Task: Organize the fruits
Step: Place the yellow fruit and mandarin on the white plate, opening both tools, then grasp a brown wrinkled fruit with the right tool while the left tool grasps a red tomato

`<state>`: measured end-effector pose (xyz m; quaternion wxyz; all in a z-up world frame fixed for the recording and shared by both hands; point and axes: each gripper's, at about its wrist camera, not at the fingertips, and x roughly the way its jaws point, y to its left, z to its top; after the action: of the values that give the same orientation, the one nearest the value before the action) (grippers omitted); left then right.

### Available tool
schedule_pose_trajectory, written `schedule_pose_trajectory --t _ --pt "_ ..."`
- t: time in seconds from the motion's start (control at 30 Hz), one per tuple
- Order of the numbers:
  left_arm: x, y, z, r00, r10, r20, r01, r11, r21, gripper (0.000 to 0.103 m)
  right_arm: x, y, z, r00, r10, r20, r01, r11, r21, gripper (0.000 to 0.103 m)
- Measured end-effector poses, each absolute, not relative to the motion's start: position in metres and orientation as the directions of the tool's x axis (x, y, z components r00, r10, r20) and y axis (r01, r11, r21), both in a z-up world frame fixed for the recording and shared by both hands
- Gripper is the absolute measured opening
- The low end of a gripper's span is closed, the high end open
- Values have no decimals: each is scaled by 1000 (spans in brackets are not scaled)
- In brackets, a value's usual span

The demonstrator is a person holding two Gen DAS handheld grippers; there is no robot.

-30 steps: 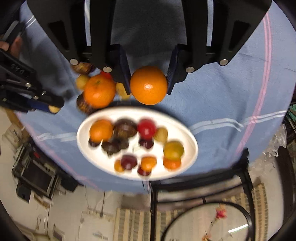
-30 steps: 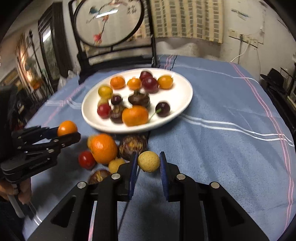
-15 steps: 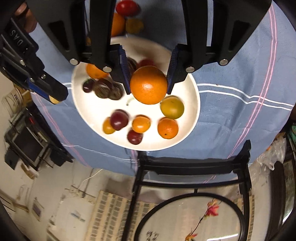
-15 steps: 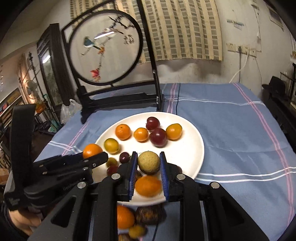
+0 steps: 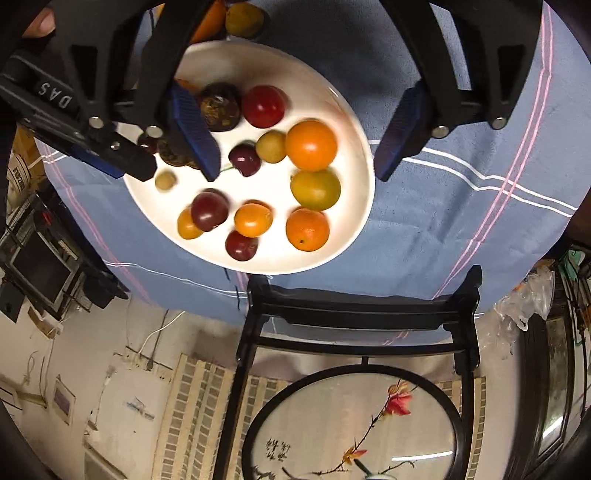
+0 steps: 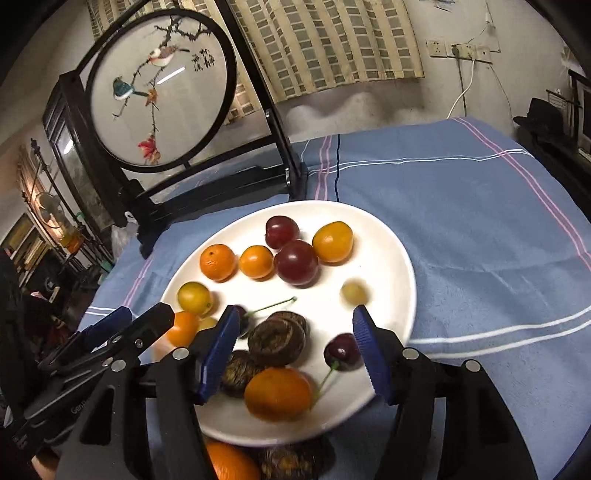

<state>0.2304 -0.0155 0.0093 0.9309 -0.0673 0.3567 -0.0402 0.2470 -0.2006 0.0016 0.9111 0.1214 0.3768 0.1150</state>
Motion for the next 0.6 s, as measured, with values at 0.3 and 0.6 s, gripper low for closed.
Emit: schedule_pose_trajectory --t 0.3,0.6 --pt "200 -18 20 738 -139 -661 53 987 -150 90 189 -205 14 647 274 -712 -218 961 172 68" --pt "161 -14 1 686 -136 -714 74 990 -117 93 139 -183 -16 549 287 -785 -335 936 108 68"
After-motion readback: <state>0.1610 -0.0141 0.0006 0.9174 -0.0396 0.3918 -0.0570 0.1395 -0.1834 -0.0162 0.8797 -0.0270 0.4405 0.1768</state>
